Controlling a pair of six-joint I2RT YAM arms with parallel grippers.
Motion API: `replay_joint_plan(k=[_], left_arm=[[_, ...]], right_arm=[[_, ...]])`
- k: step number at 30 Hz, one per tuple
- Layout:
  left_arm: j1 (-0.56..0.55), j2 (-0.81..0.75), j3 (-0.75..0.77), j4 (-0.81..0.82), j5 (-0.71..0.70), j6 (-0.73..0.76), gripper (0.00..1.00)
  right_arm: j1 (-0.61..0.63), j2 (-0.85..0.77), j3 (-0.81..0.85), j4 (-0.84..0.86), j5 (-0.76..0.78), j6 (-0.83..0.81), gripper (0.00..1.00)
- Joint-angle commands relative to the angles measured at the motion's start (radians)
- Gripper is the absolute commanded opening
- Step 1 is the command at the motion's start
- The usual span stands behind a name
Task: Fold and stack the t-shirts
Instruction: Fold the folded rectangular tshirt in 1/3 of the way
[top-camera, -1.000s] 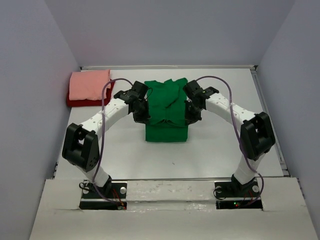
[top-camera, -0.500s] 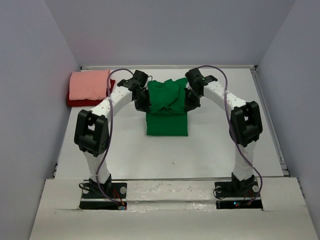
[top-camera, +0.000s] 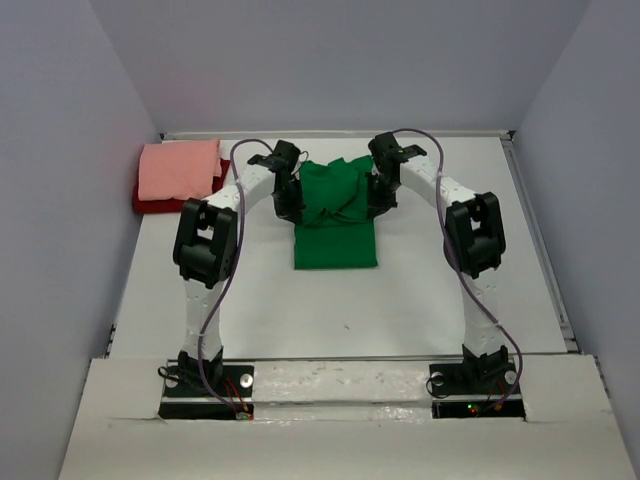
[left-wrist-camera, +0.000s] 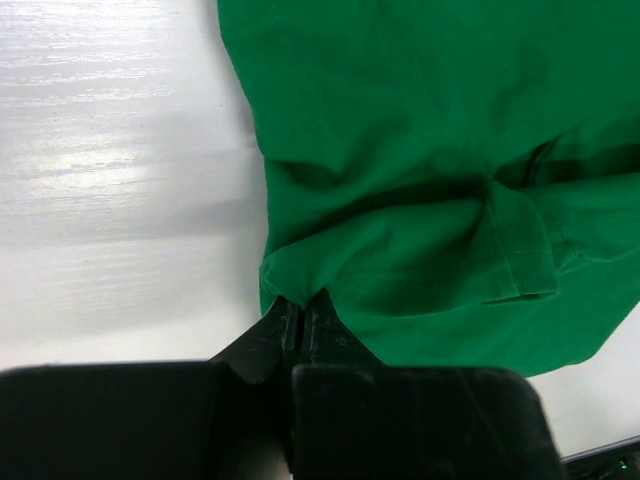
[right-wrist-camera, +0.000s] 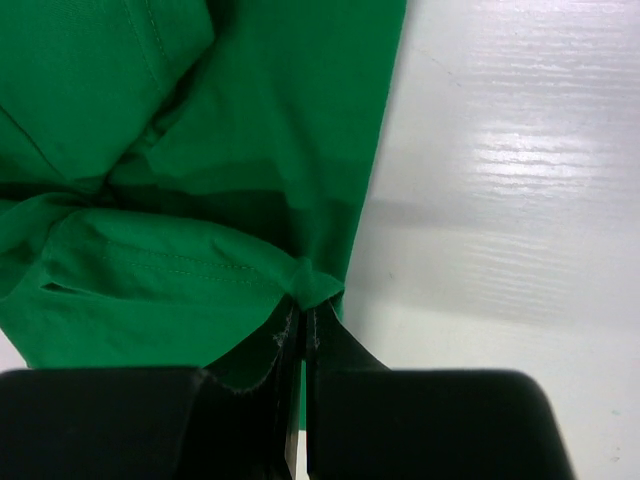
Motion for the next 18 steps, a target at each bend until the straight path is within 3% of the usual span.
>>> replay_joint_plan(k=[1,3,4,5,7,13,18], left_arm=[[0.017,-0.008,0.04,-0.025,0.003,0.037,0.07],[0.023,-0.006,0.04,-0.021,0.003,0.037,0.16],[0.025,-0.005,0.041,-0.019,0.003,0.035,0.21],[0.028,-0.003,0.044,-0.016,0.002,0.034,0.32],[0.028,0.0,0.072,-0.025,-0.049,0.035,0.42],[0.027,-0.057,0.086,0.005,-0.153,0.046,0.66],[0.008,-0.133,0.065,-0.021,-0.239,0.044,0.73]], right_arm=[[-0.015,0.017,0.065,-0.044,0.002,-0.044,0.04],[-0.015,0.034,0.096,-0.061,0.021,-0.048,0.21],[-0.015,0.04,0.096,-0.055,0.022,-0.054,0.45],[-0.015,0.046,0.116,-0.058,0.035,-0.059,0.48],[-0.015,0.051,0.13,-0.055,0.042,-0.064,0.57],[-0.015,0.094,0.262,-0.119,0.137,-0.081,0.59],[-0.015,0.005,0.248,-0.145,0.149,-0.093,0.59]])
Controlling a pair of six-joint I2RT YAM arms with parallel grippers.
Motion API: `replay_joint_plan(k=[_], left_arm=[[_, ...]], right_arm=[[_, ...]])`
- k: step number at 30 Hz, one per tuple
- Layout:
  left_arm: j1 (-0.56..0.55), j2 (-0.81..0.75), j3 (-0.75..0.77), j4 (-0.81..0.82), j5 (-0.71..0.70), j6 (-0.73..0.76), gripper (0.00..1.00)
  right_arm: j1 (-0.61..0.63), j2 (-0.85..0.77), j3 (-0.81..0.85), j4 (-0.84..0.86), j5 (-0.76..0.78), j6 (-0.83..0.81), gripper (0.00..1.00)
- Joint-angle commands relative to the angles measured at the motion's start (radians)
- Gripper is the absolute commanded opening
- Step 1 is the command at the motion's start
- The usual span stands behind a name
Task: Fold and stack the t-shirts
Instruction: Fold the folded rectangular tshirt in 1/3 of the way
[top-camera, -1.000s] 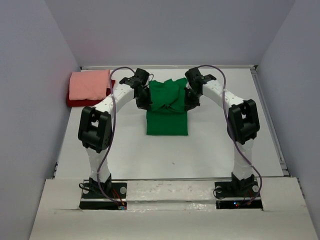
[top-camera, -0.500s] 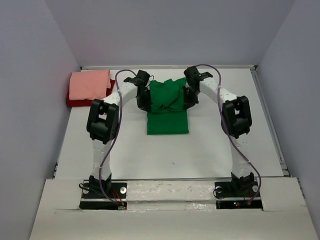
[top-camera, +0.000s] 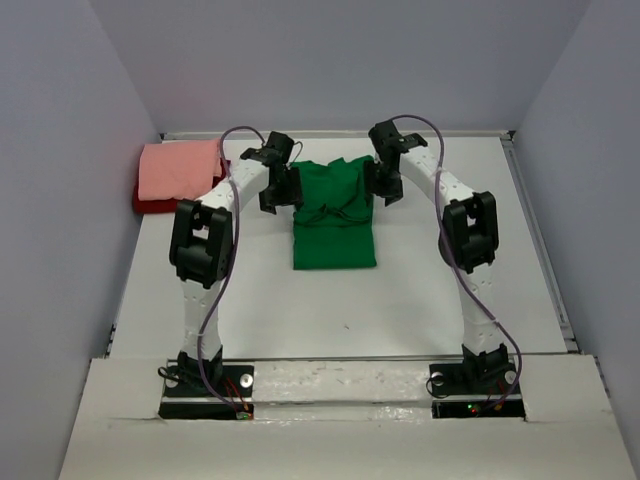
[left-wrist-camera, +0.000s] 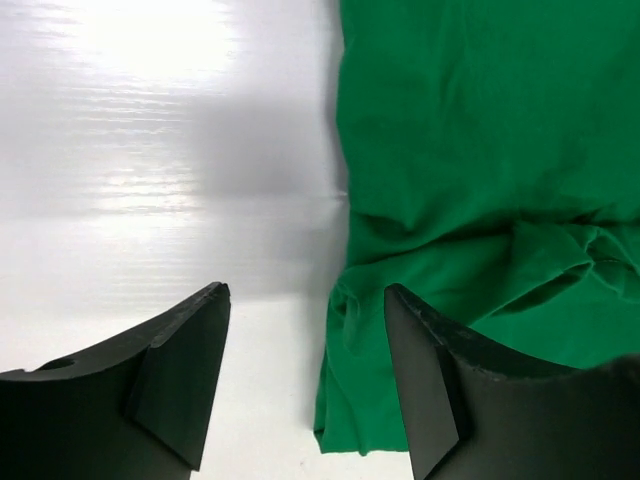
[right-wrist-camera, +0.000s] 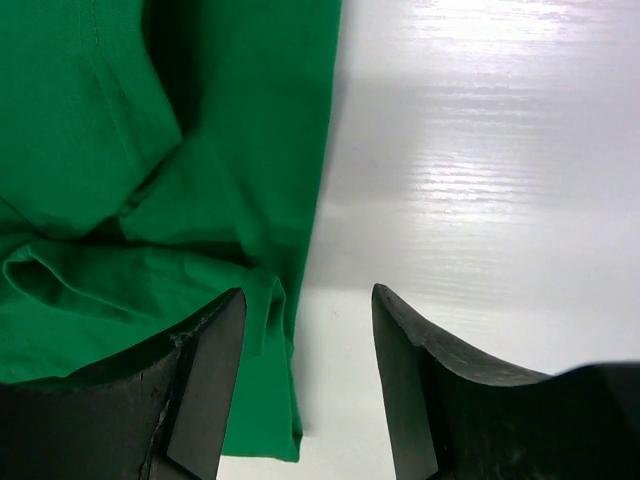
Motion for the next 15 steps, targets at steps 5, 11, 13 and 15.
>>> replay_joint_plan(k=[5,11,13,15], left_arm=[[-0.096,-0.31,-0.096,-0.003,-0.152,0.007,0.64],[-0.183,-0.505,-0.302,0.093,-0.033,-0.071,0.0],[-0.199,-0.508,-0.379,0.13,0.036,-0.082,0.0],[-0.202,-0.472,-0.412,0.165,0.068,-0.084,0.0]], right_arm=[[0.038,-0.255,-0.145,0.01,0.016,-0.015,0.49],[0.08,-0.384,-0.378,0.073,-0.029,0.025,0.0],[0.08,-0.395,-0.413,0.116,-0.075,0.027,0.0],[0.08,-0.394,-0.426,0.135,-0.108,0.018,0.0]])
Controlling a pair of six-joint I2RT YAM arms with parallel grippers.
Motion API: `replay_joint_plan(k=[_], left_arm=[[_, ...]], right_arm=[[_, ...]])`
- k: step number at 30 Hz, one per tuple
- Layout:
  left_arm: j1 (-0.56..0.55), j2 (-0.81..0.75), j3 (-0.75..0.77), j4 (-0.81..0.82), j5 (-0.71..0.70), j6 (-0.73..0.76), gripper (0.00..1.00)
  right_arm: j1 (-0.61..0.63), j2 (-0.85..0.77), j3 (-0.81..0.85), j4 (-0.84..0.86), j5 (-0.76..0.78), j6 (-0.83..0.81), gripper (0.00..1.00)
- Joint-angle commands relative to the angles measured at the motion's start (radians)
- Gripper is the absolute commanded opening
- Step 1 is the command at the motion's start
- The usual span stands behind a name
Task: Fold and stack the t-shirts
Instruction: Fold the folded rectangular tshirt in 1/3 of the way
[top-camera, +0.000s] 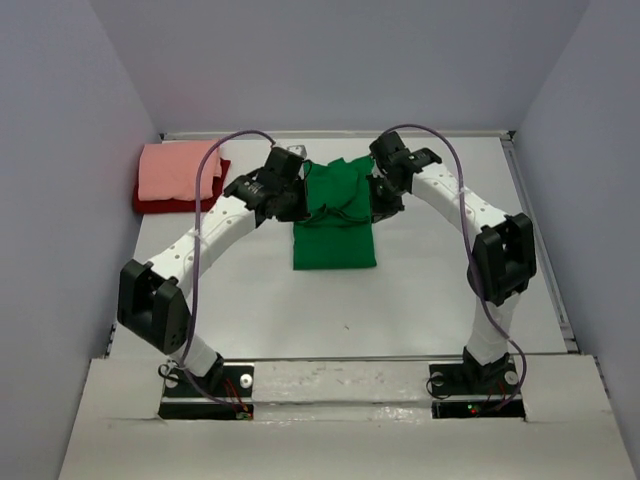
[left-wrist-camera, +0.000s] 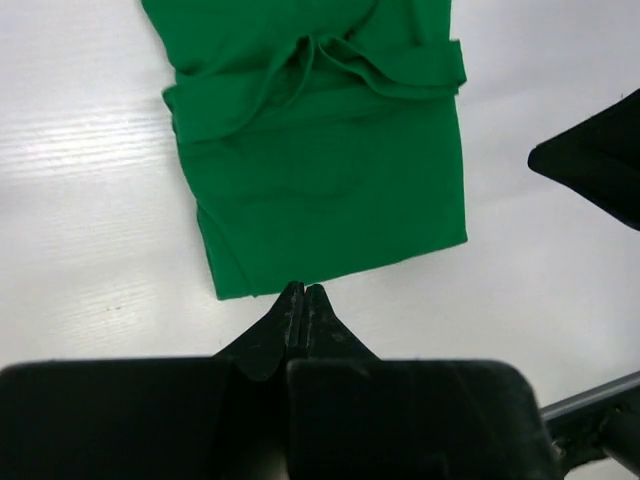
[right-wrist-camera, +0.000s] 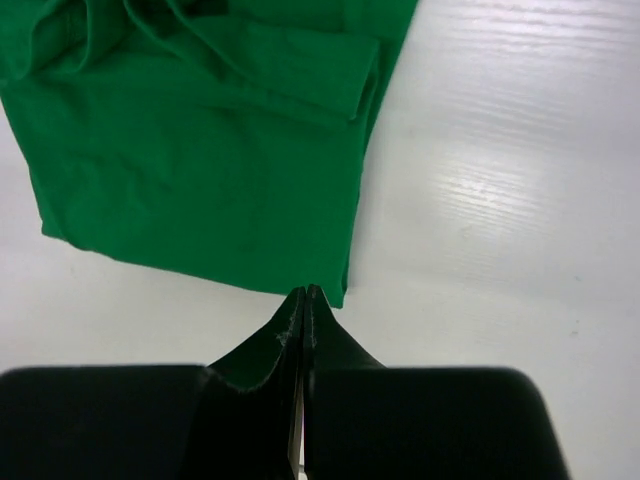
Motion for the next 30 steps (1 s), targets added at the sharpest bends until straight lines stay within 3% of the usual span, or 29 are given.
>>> replay_joint_plan(k=[1,6,11,14,18,26,30], left_arm=[[0.002,0.069,-0.139,0.096,0.134,-0.035,0.0],[-0.003,0.163,-0.177,0.206,0.215,-0.046,0.0],[-0.012,0.283,-0.094,0.223,0.251,-0.042,0.0],[-0.014,0.313,-0.054,0.223,0.254,-0.04,0.0],[-0.014,0.336,-0.031,0.208,0.255,-0.034,0.0],[-0.017,0.338,-0.051,0.21,0.241,-0.032,0.0],[-0.018,0.338,-0.075,0.222,0.246,-0.031,0.0]], right_arm=[[-0.005,0.003,-0.041,0.097,-0.087,-0.001,0.0],[-0.005,0.111,0.12,0.023,-0.092,-0.002,0.0],[-0.005,0.215,0.348,-0.053,-0.151,-0.013,0.0],[-0.005,0.255,0.399,-0.087,-0.159,-0.016,0.0],[0.004,0.244,0.36,-0.067,-0.222,-0.021,0.0],[0.042,0.163,0.012,0.073,-0.216,-0.001,0.0],[0.053,0.157,-0.082,0.121,-0.208,0.007,0.0]])
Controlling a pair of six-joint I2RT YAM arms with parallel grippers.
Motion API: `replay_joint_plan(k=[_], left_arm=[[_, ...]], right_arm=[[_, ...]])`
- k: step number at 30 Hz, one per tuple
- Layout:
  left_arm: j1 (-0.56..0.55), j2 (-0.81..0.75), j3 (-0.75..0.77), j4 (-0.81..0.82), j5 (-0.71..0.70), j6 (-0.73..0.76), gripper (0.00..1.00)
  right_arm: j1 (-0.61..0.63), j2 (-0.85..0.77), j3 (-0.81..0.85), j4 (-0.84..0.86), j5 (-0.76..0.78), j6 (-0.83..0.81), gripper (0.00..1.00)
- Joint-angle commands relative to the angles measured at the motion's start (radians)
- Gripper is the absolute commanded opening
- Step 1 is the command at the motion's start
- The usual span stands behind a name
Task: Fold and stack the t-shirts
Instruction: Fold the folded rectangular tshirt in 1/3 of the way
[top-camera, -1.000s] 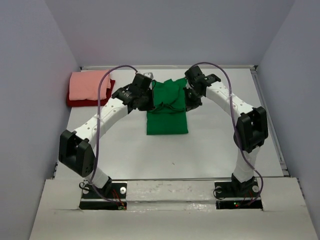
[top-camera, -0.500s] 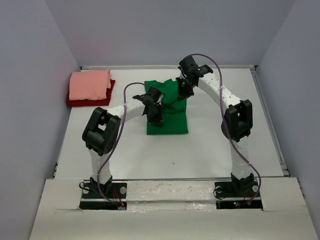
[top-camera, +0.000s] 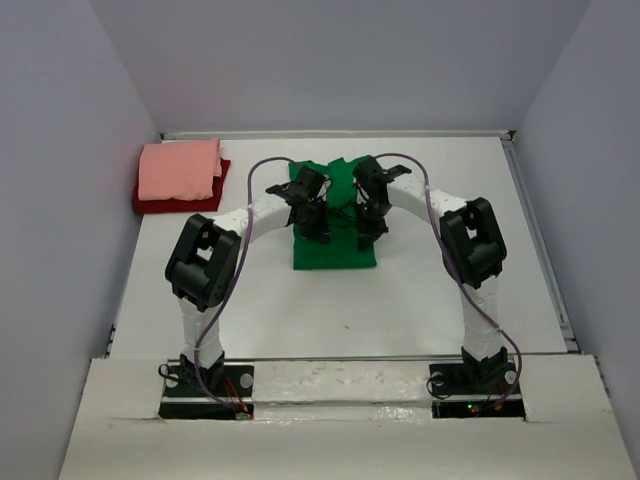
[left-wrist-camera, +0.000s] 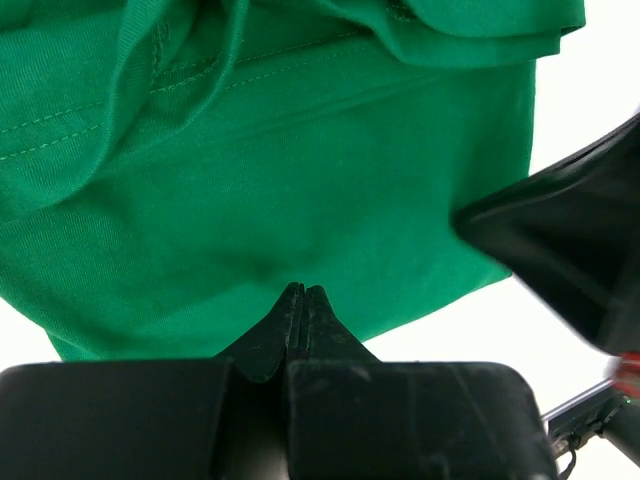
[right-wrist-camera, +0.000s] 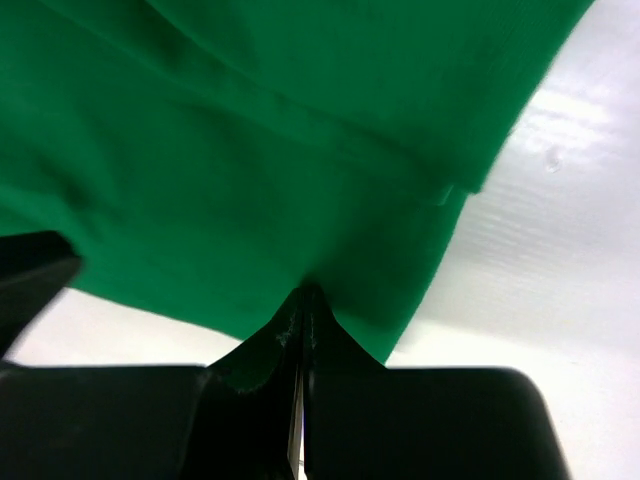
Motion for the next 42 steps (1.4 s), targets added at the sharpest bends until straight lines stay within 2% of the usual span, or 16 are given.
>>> replay_joint_plan(k=[1,12,19,30,35,42], left_arm=[[-0.005,-0.006,-0.025,0.009,0.008,0.011,0.0],[-0.003,0.135,-0.011,-0.1,-0.122,-0.021,0.0],[-0.006,0.163,-0.116,-0.05,-0.115,-0.045,0.0],[-0.086,-0.008,-0.336,0.015,-0.069,-0.134,0.0],[-0.152,-0.121,-0.39,-0.011,-0.069,-0.182,0.0],[-0.177,-0.262,-0.445,-0.073,-0.098,-0.213,0.0]], right_arm=[[0.018,-0.057,-0.075,0.096,-0.019,0.007,0.0],[0.037,-0.075,-0.176,0.15,-0.019,0.032,0.0],[0.037,-0.083,-0.22,0.176,-0.014,0.047,0.0],[0.084,-0.158,-0.406,0.248,-0.001,0.105,0.0],[0.104,-0.218,-0.482,0.26,0.004,0.132,0.0],[0.113,-0.33,-0.587,0.256,0.035,0.17,0.0]])
